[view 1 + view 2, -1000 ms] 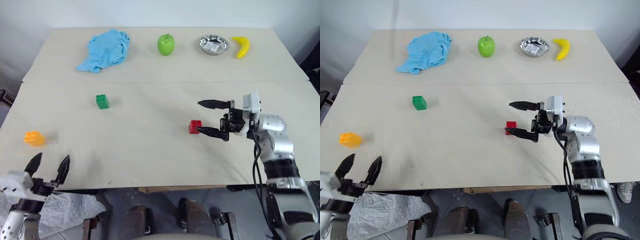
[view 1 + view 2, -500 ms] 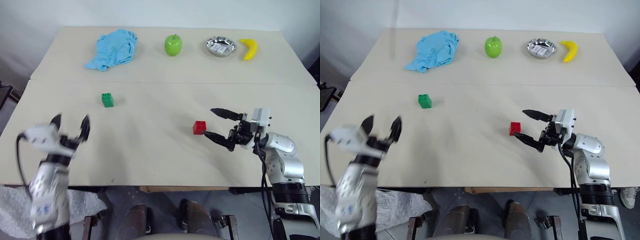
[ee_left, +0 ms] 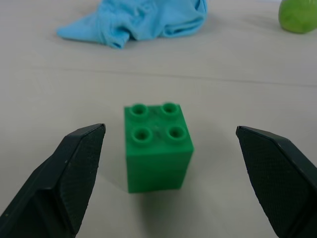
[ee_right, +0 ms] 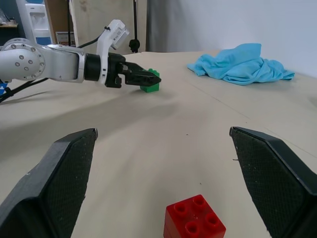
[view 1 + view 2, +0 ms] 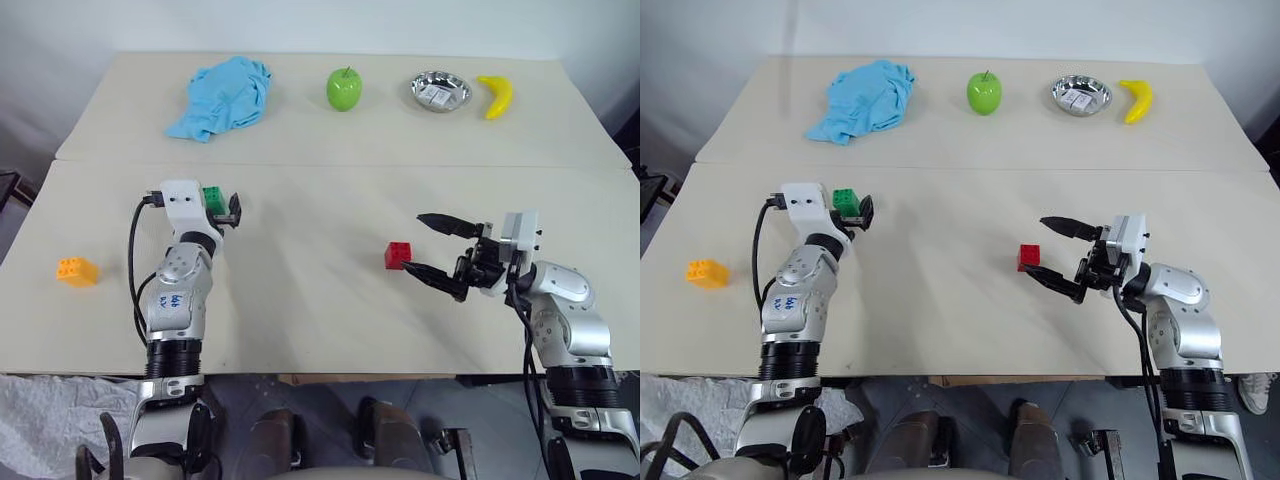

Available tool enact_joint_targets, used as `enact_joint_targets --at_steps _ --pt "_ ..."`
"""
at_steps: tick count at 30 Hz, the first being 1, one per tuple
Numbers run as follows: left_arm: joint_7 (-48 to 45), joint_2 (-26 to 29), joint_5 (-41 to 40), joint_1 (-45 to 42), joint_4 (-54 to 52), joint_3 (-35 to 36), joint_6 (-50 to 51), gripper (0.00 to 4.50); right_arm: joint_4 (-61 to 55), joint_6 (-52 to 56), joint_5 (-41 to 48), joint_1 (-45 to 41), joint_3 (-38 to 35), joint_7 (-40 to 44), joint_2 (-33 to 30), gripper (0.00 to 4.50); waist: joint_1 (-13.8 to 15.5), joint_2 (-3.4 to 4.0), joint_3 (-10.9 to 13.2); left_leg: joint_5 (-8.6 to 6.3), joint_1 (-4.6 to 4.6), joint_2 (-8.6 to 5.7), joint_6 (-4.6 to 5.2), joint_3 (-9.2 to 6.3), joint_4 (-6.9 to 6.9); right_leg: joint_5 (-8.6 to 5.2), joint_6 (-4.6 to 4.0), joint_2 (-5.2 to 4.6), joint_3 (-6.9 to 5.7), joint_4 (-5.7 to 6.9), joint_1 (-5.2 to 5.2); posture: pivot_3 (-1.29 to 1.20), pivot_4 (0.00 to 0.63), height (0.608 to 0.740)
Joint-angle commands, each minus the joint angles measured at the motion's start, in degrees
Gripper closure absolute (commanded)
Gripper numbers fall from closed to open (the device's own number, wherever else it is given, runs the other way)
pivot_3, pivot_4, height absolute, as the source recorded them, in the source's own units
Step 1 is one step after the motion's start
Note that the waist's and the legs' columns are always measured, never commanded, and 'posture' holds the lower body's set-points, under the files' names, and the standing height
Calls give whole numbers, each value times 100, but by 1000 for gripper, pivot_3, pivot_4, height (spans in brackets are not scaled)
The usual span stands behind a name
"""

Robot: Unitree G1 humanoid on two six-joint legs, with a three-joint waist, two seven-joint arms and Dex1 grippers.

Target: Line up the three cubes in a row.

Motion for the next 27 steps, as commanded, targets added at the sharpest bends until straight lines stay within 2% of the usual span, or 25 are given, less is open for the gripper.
enact_joint_targets --at_steps 1,3,7,11,13,15,17,20,24,27 --pt "90 -73 122 -84 -60 -74 -60 186 -238 10 63 45 -76 -71 13 4 8 -1 0 0 0 -1 0 0 2 0 1 0 0 1 2 0 150 740" --pt "67 -113 85 32 -234 -80 69 508 -252 16 61 50 -79 -89 22 0 -2 -2 1 0 1 -1 1 0 3 1 2 -1 2 0 3 0 150 740" --pt "-55 -95 5 149 -326 -10 2 1748 -179 -59 28 39 -78 -115 53 0 -7 -2 1 0 1 0 0 0 1 1 2 -1 2 0 2 0 150 740" --pt "-728 151 -217 145 -264 14 -260 2991 -225 -65 40 151 -162 -124 -1 0 5 -2 1 1 1 0 1 0 5 1 3 -1 2 1 2 0 150 740" --pt "-1254 358 -401 143 -179 75 -499 3032 -246 -54 56 233 -248 -126 -80 0 1 -3 1 0 0 0 0 0 4 1 2 -1 1 0 2 0 150 740" --pt "-2580 863 -746 144 -60 23 -878 3032 -309 -28 90 377 -398 -96 -239 0 -12 -3 2 0 1 0 0 1 3 1 2 -1 2 -1 1 0 150 740" --pt "-4233 1563 -800 65 297 -321 -1494 3032 -323 -32 117 598 -596 32 -494 0 -16 -2 2 0 -1 0 0 4 2 1 2 -1 2 0 -2 0 150 740" --pt "-5885 2047 -919 -240 822 -762 -1938 3032 -266 -50 166 852 -804 199 -755 0 -2 -1 1 0 0 -1 0 33 -1 1 3 1 2 -3 -3 0 150 740" --pt "-7357 1828 -817 -1058 1904 -1277 -2641 3032 -94 -32 185 1155 -1064 329 -940 0 29 -2 2 1 2 -2 1 42 4 2 5 0 1 -4 6 0 150 740" --pt "-7799 1553 -538 -1555 2853 -1535 -3220 3032 -44 -68 148 1222 -1110 316 -953 0 -7 -3 2 1 -1 -3 2 56 6 2 5 2 -2 -5 5 0 150 740"
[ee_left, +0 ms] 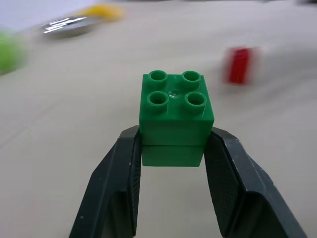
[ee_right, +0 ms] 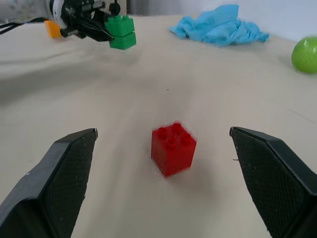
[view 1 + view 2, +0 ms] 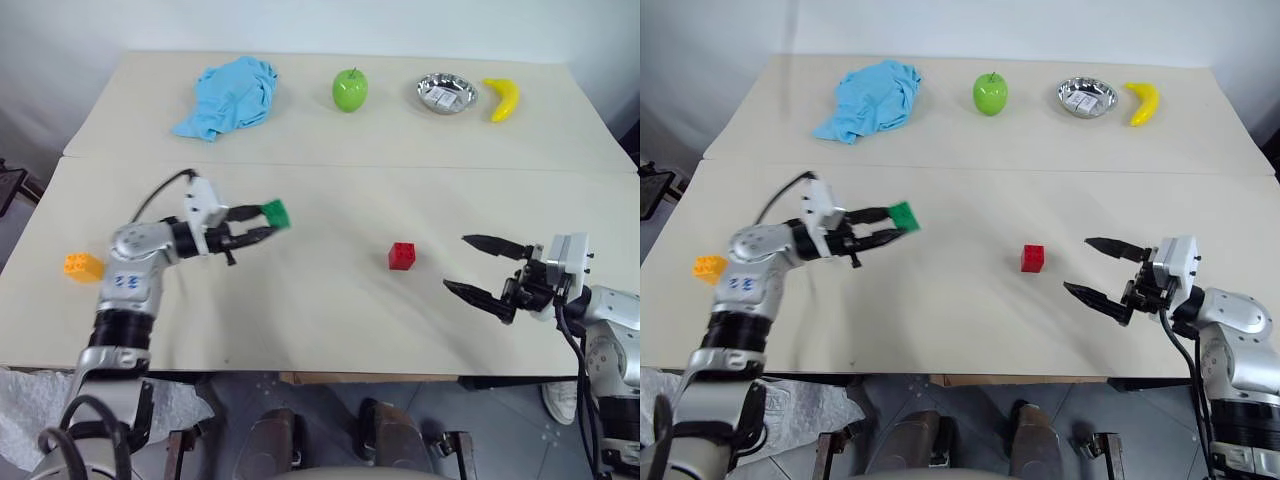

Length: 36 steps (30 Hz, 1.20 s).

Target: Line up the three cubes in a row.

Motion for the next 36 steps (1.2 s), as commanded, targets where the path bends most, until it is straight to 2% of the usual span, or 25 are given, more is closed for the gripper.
enact_joint_targets --at_steps 1,4,8,13,18,20,25,27,28,30,32,36 --pt "-526 -193 228 -432 881 -211 -667 3032 -55 -100 48 53 -216 -5 -85 0 -42 0 0 0 0 0 0 1 -2 0 0 2 1 0 -1 0 150 740" --pt "-837 -434 515 -799 1699 -443 -1062 3032 -203 -77 52 116 -217 -102 -29 0 -98 0 0 0 1 -4 0 7 -9 -1 2 13 2 -2 -10 0 150 740" --pt "-752 -635 978 -1175 2741 -640 -1508 3032 -598 -41 124 377 -327 -493 178 0 -130 -3 2 0 -1 0 -1 13 -9 -2 2 18 2 -2 -13 0 150 740" --pt "-540 -808 1195 -1447 3306 -570 -1847 3032 -820 -67 84 664 -316 -563 222 0 -47 -8 4 2 -6 5 7 2 0 4 12 0 9 2 -14 0 150 740" --pt "-572 -897 1123 -1569 3480 -359 -1755 3032 -869 -45 113 703 -319 -609 221 0 -15 -8 4 2 -5 3 16 -14 11 10 21 -7 19 3 -14 0 150 740" --pt "-557 -908 1114 -1587 3503 -296 -1740 2268 -868 -41 116 695 -297 -611 226 0 -21 -8 4 2 -5 3 16 -15 11 10 21 -7 19 3 -14 0 150 740" --pt "-538 -890 1054 -1544 3405 -141 -1828 793 -795 -16 113 535 -123 -526 261 0 -26 -9 5 1 -8 4 17 -15 10 10 21 -6 18 3 -18 0 150 740" --pt "-714 -807 918 -1456 3153 -31 -1886 171 -775 7 113 432 -26 -471 277 0 -27 -9 5 1 -8 4 18 -15 10 10 21 -6 18 3 -18 0 150 740" --pt "-822 -742 844 -1375 2975 22 -1916 26 -768 11 109 387 27 -429 282 0 -31 -8 5 1 -9 4 18 -15 10 10 21 -6 17 3 -19 0 150 740" --pt "-1016 -595 582 -1121 2425 202 -1848 26 -755 37 123 268 132 -367 303 0 -39 -8 5 1 -9 5 18 -15 10 10 21 -6 18 4 -20 0 150 740" --pt "-1007 -356 102 -546 1286 513 -1473 26 -822 431 314 107 293 -267 243 0 -79 -7 4 1 -9 6 18 -17 10 10 21 -6 18 5 -22 0 150 740" --pt "-249 137 -517 1076 -1162 1138 -590 26 -850 782 376 -303 583 -183 280 0 -222 -6 5 0 -5 11 18 -24 4 8 17 -8 19 7 -24 0 150 740"
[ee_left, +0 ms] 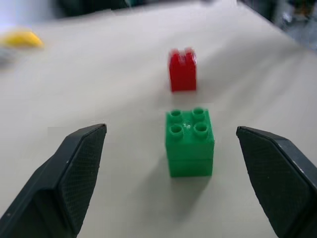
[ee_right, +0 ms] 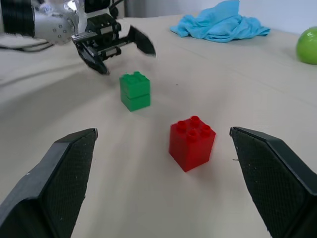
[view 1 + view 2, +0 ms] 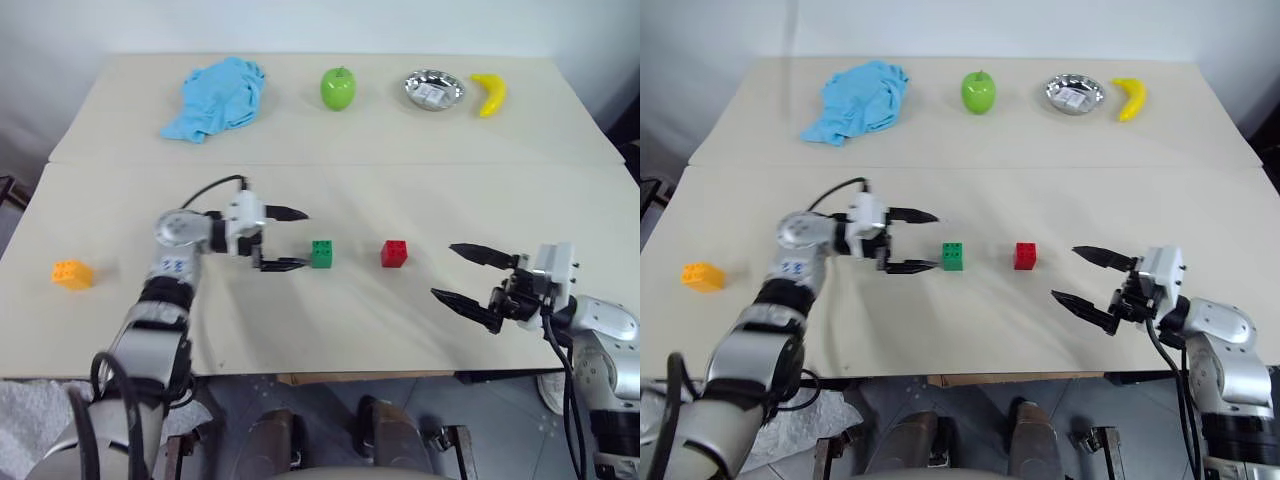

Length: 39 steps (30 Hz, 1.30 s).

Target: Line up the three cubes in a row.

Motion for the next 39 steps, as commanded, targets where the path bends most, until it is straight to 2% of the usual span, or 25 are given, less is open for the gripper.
enact_joint_targets --at_steps 1,5,8,13,15,18,21,26,31,34,39 --pt "960 263 -524 1140 -2037 679 637 26 -189 178 116 -306 207 146 13 0 -18 1 0 0 0 0 0 1 0 0 0 0 0 -1 -1 0 150 740" --pt "2415 208 -693 2945 -3961 1680 1225 26 -165 211 84 -720 520 221 222 0 7 0 1 -2 1 -1 -3 -10 1 0 -1 -7 4 1 1 0 150 740" --pt "3476 -225 -667 4085 -4689 2370 1266 26 -69 89 11 -1012 686 257 440 0 49 0 1 -5 7 -1 -7 -12 1 0 -2 -11 7 1 6 0 150 740" --pt "5075 -1694 -635 5680 -5387 3208 796 26 174 -143 -177 -1469 1028 492 744 0 50 -6 -2 -15 11 -5 -9 -23 2 1 -6 -19 12 -9 19 0 150 740" --pt "5503 -1982 -529 5958 -5364 3421 621 26 274 -302 -187 -1603 1045 587 857 0 79 -10 -1 -17 8 -5 -10 -26 2 1 -7 -20 12 -11 18 0 150 740" --pt "5827 -2111 -903 6301 -5055 3886 561 26 411 -304 -182 -1807 1104 689 949 0 101 -9 -1 -19 9 0 -15 -27 2 -2 -13 -18 11 -10 17 0 150 740" --pt "5772 -2122 -1356 6577 -4804 4159 589 26 558 -303 -217 -1924 1159 776 946 0 82 -9 -2 -25 10 3 -22 -26 1 -6 -20 -31 14 -9 12 0 150 740" --pt "6146 -1921 -1304 6440 -4684 4051 878 26 671 -350 -282 -1978 1157 815 944 0 62 -9 -2 -38 4 -1 -12 -26 -1 -10 -29 -65 -3 -7 6 0 150 740" --pt "6916 -1223 -1132 5627 -4602 3819 1931 26 435 -5 -194 -1812 1188 909 810 0 51 -10 -3 -37 5 -6 -9 -27 0 -10 -29 -65 -12 -1 7 0 150 740" --pt "6817 -633 -1025 5073 -3960 3662 2243 26 341 -16 -268 -1707 1202 847 819 0 35 -9 -4 -37 6 -6 -10 -24 -1 -10 -29 -21 -15 4 4 0 150 740" --pt "6702 -79 -919 4742 -3359 3545 2598 26 194 -17 -314 -1556 1162 721 802 0 -59 -9 -5 -41 14 1 -15 -6 -16 -10 -29 -3 -12 5 -2 0 150 740"
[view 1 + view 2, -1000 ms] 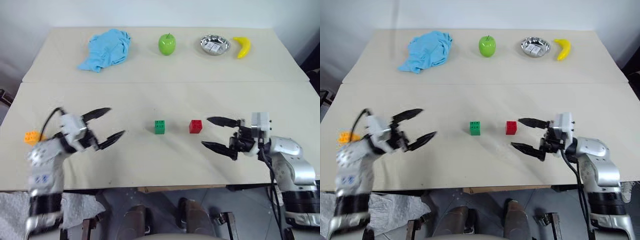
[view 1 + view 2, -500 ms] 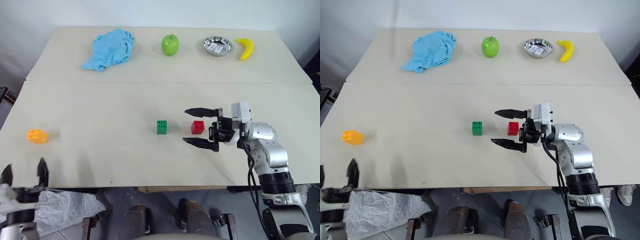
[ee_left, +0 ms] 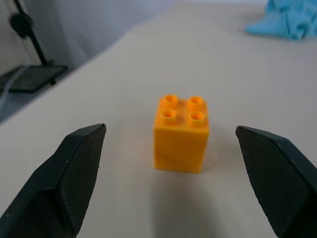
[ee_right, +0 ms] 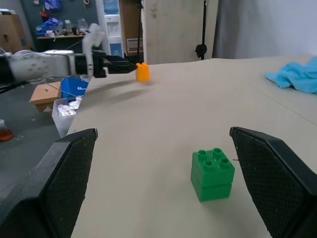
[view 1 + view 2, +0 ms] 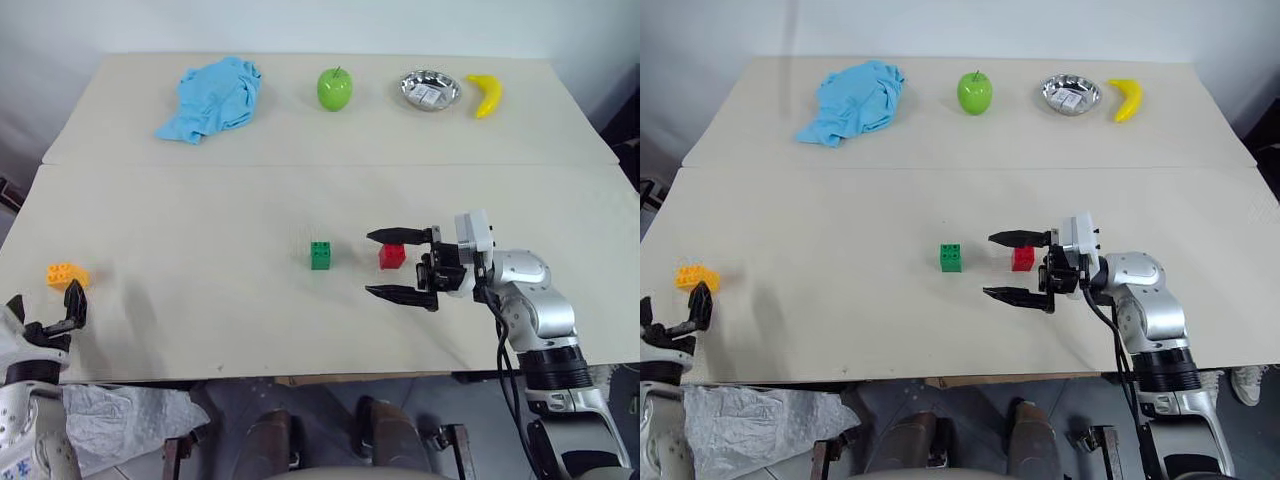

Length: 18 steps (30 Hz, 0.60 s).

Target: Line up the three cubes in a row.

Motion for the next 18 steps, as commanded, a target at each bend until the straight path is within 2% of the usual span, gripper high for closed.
enact_joint_targets --at_steps 1,4,12,14,18 --pt "-180 287 147 -41 262 -41 50 26 -236 -70 -1 75 -115 -102 -63 0 -30 0 0 -1 0 0 0 1 -1 0 0 0 -1 1 -2 0 150 740" --pt "-418 442 114 -131 429 -99 47 581 -244 -149 -31 162 -178 -179 -69 0 -30 0 0 0 0 0 0 3 -2 0 0 0 -2 2 -2 0 150 740" --pt "-2311 1185 -31 -485 1027 -479 -489 2989 -138 -489 -126 481 -494 -410 -185 0 67 -1 -1 1 2 0 1 13 7 0 0 -1 4 4 -2 0 150 740" --pt "-2973 1417 -141 -697 1191 -636 -591 3039 -172 -492 -120 560 -558 -442 -258 0 63 -2 -1 0 2 0 1 14 6 0 0 0 4 3 -3 0 150 740" --pt "-4879 1735 -520 -1368 1058 -1318 -886 3039 -283 -463 -87 763 -736 -524 -431 0 90 -1 -1 1 0 -2 1 15 7 -1 -1 -1 1 8 -6 0 150 740"
